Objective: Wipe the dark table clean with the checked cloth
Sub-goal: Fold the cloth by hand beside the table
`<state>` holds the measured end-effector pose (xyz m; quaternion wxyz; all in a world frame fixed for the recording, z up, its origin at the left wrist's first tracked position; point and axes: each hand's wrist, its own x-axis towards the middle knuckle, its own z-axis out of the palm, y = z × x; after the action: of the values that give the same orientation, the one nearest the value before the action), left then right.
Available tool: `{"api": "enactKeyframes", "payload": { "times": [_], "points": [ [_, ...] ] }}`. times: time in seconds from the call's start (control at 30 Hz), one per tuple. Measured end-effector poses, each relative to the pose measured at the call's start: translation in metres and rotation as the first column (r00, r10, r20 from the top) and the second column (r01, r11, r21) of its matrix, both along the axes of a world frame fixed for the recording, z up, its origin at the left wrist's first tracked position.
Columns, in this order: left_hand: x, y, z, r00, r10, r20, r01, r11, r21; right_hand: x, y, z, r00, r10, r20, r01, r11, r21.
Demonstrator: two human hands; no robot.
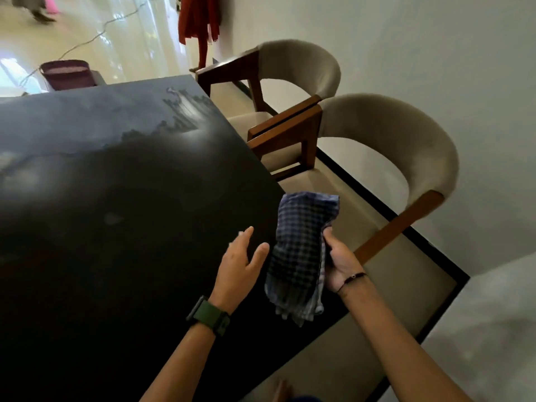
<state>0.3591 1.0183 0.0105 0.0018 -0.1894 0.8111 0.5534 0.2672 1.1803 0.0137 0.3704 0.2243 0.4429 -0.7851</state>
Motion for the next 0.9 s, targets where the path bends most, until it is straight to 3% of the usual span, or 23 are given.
{"api": "enactKeyframes", "payload": {
  "times": [0.1, 0.17, 0.33, 0.47, 0.73, 0.9],
  "points": [
    [-0.018, 0.018, 0.014, 0.993, -0.053, 0.106, 0.004, 0.909, 0.417, -0.013, 0.009, 0.015, 0.996, 0.084, -0.037, -0.088, 0.985, -0.145],
    [-0.033, 0.03, 0.024, 0.989, -0.058, 0.135, -0.031, 0.812, 0.582, -0.026, 0.021, 0.018, 0.991, 0.115, -0.068, -0.125, 0.976, -0.178],
    [-0.076, 0.067, 0.041, 0.98, -0.108, 0.17, 0.003, 0.853, 0.523, -0.061, 0.076, 0.013, 0.926, 0.255, -0.278, -0.285, 0.956, -0.074],
    [-0.116, 0.123, 0.047, 0.993, -0.06, 0.099, 0.0, 0.855, 0.518, -0.094, 0.142, 0.02, 0.798, 0.416, -0.436, -0.368, 0.909, 0.193],
    [-0.205, 0.232, 0.067, 0.999, -0.038, 0.031, 0.005, 0.712, 0.702, -0.176, 0.25, 0.055, 0.782, 0.203, -0.589, -0.172, 0.979, 0.11],
    [-0.266, 0.272, 0.073, 0.997, -0.069, -0.036, 0.072, 0.619, 0.782, -0.228, 0.294, 0.054, 0.724, 0.169, -0.669, -0.105, 0.985, 0.134]
  ]
}}
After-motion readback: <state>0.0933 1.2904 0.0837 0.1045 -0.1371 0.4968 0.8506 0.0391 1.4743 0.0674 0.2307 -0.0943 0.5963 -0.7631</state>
